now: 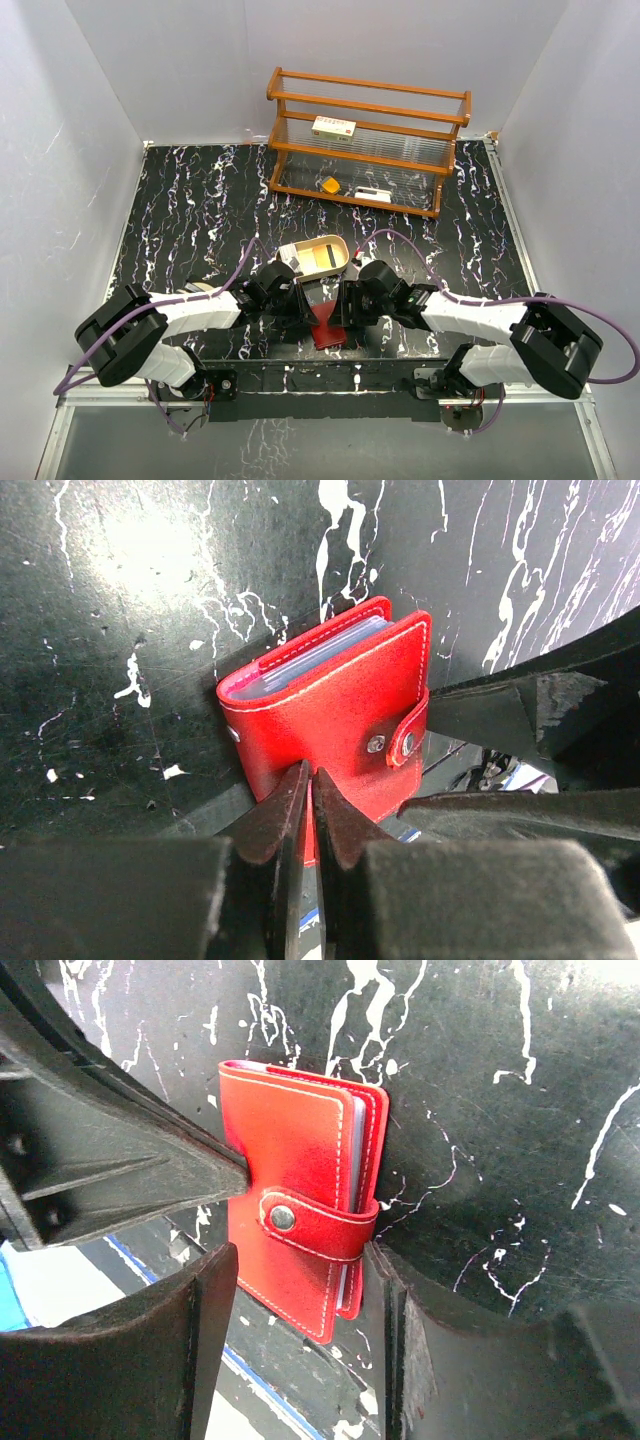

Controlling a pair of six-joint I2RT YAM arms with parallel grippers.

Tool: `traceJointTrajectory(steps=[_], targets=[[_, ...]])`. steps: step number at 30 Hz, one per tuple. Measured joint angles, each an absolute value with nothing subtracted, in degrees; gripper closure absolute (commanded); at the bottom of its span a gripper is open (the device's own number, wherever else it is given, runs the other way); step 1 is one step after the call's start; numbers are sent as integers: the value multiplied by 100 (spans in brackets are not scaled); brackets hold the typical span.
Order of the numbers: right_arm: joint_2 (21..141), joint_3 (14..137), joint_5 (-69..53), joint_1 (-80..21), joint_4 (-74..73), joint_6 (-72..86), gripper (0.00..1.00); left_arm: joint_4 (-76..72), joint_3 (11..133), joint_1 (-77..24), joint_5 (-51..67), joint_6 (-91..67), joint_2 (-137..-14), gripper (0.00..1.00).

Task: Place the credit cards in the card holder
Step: Close the card holder at the center of the board.

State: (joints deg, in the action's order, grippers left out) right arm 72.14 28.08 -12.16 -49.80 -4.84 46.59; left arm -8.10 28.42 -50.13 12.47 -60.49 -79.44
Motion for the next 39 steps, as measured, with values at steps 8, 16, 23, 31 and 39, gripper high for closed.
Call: traceJointTrajectory(steps=[8,16,23,31,39], targets=[[7096,2808,-1291,-4971,-480,4652,59,-819,2842,-5011,1258,-6062,-7948,92],[7098,2895,-1258,-4965,-642,4582,51,-814,2840,-5011,1258,-6064,-7948,92],[6919,3041,-1155,-4967,-757,4508,53,-816,2840,-5011,1267,-6064,-7948,91],[6963,3057,-1177,-4967,-725,4517,67,-816,2840,-5011,1267,-6062,-7948,91],[7164,3061,-1190,-4967,-709,4517,66,-845,2840,-5011,1284,-6064,-7975,91]])
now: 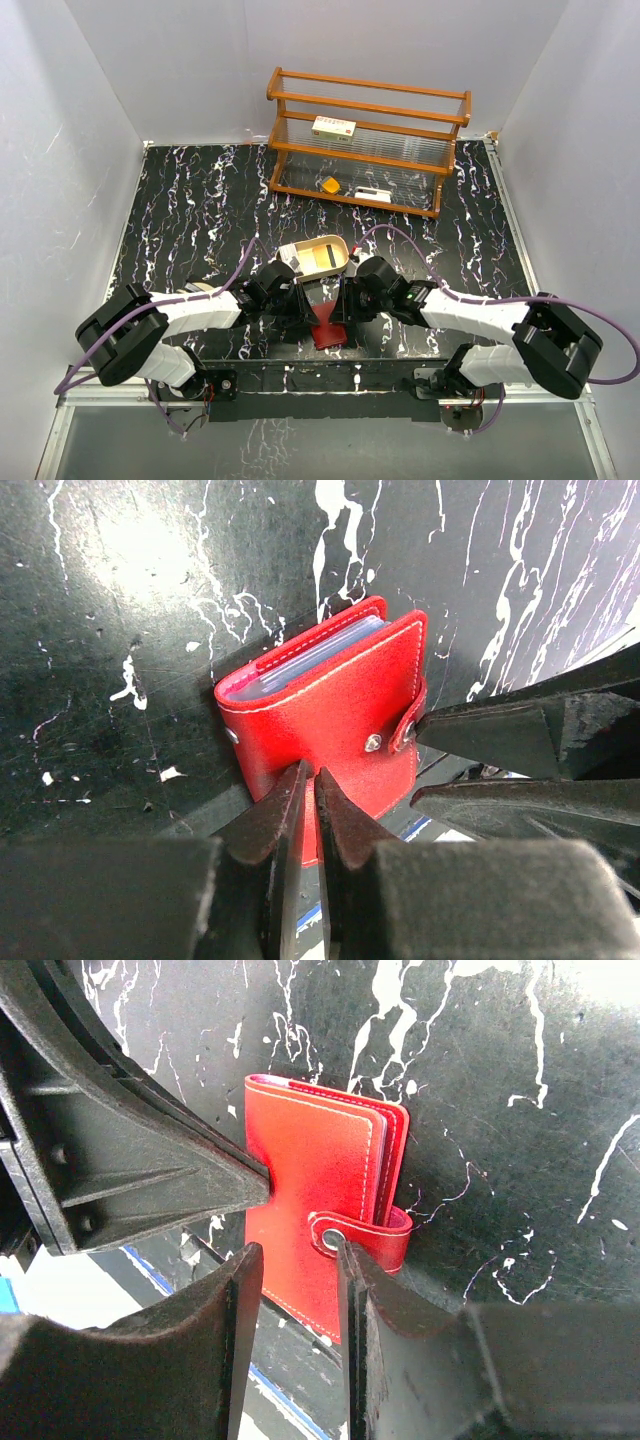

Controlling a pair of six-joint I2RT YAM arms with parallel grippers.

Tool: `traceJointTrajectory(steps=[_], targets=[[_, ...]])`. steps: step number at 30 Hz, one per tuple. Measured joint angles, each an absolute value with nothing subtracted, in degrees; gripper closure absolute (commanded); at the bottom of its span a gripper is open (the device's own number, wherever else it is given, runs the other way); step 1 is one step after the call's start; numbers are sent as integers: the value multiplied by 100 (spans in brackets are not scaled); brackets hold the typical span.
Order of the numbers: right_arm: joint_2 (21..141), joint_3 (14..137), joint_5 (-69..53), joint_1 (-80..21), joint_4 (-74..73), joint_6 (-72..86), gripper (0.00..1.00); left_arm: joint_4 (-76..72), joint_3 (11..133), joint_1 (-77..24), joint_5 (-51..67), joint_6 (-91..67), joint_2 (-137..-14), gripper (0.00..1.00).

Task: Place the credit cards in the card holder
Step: Close the card holder at the center of the board.

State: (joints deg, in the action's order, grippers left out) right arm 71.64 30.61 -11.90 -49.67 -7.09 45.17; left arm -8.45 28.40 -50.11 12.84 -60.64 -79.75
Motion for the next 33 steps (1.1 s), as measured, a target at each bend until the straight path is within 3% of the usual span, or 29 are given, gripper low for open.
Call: traceJointTrajectory(steps=[7,19,24,33], targets=[[7325,3061,-1243,-4965,-633,4495,72,-873,2840,-5009,1293,-6073,-7985,91],[7529,3061,-1682,-4965,-318,4423,73,-917,2851,-5000,1330,-6132,-8040,91],[7520,3061,-1601,-4965,-412,4364,85,-923,2853,-5000,1334,-6145,-8047,91],[7583,3074,-1365,-4967,-561,4351,95,-926,2853,-5000,1332,-6176,-8049,91]])
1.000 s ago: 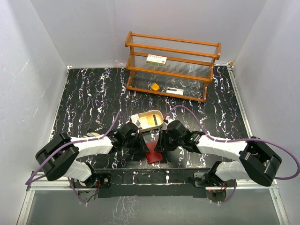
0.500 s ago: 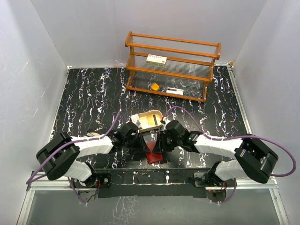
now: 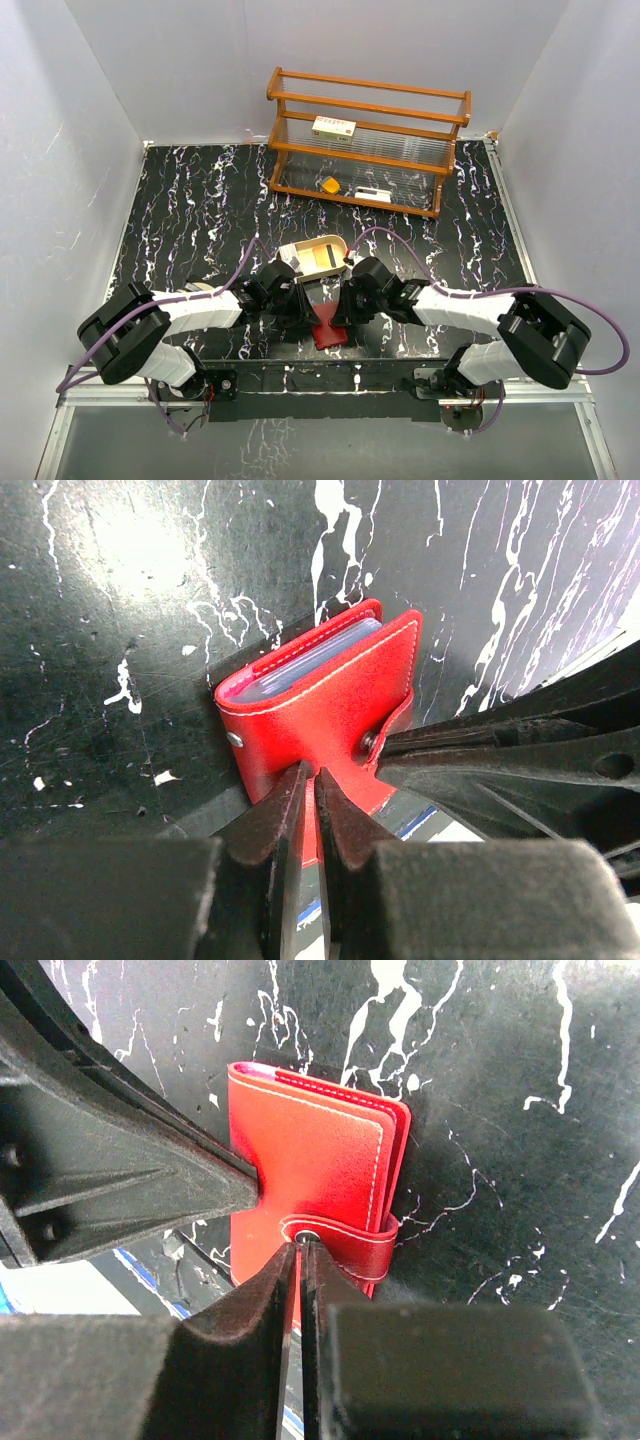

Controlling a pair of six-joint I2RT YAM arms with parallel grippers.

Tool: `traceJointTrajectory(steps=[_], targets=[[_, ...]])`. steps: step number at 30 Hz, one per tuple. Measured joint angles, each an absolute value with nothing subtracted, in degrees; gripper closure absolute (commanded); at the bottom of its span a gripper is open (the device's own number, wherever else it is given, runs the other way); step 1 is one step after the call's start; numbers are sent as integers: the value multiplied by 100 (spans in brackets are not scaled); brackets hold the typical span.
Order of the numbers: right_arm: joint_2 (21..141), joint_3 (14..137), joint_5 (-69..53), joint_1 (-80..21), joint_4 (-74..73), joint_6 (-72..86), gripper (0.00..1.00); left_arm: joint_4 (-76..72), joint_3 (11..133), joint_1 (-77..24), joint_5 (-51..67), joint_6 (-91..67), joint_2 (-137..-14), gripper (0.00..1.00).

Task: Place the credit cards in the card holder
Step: Close the card holder at the center of the board.

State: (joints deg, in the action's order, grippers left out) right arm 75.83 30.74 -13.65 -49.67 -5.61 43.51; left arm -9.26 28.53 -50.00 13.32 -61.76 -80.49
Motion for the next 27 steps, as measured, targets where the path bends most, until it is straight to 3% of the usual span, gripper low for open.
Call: traceJointTrajectory(steps=[10,27], targets=[[7902,3441,-1457,-4954,-954,4351,95,-921,2851,-5000,1328,-6178,-8049,91],[9282,5203,-1494,-4952,-3179,4228,95,-1417,2569,-4954,1420,-6311,-8023,90]])
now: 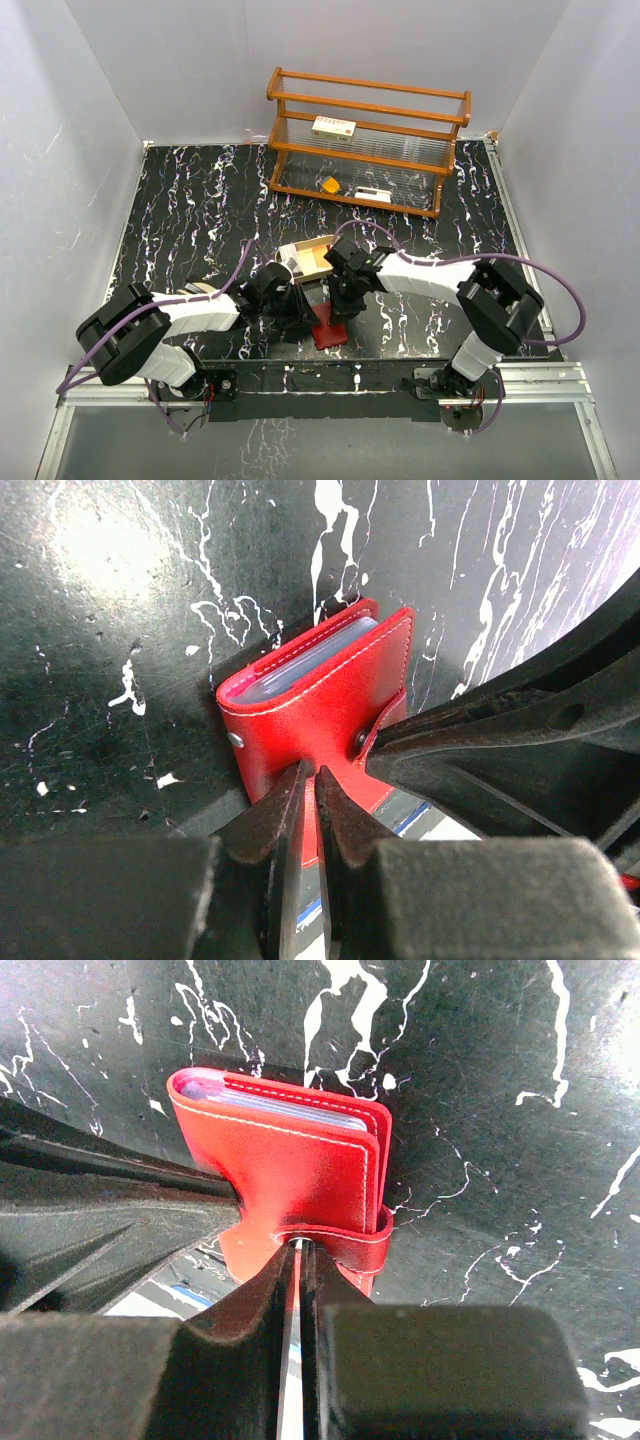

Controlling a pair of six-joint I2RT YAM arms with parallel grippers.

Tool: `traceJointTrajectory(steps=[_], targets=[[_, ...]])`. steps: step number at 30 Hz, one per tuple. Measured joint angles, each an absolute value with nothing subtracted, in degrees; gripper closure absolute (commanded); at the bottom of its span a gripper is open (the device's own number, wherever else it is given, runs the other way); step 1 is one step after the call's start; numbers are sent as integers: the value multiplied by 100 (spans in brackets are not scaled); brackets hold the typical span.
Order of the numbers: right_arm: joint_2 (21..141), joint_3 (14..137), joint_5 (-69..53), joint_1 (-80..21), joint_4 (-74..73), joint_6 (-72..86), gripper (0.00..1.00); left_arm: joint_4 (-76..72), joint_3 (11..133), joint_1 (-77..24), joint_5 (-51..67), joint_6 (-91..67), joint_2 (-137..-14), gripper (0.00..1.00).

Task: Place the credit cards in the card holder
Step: Close the card holder at the center of the board.

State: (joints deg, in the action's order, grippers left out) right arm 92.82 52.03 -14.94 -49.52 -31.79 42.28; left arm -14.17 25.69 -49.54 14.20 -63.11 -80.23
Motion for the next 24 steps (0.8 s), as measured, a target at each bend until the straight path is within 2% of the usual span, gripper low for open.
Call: traceJointTrajectory(steps=[17,24], targets=[[10180,6263,-1586,-4950,-4407,3813,95,-1608,2499,-4895,1553,-6307,-8086,90],[10134,6265,-1575,-4952,-4405,3763,94,-1367,2622,-4930,1468,-6250,-8005,83]])
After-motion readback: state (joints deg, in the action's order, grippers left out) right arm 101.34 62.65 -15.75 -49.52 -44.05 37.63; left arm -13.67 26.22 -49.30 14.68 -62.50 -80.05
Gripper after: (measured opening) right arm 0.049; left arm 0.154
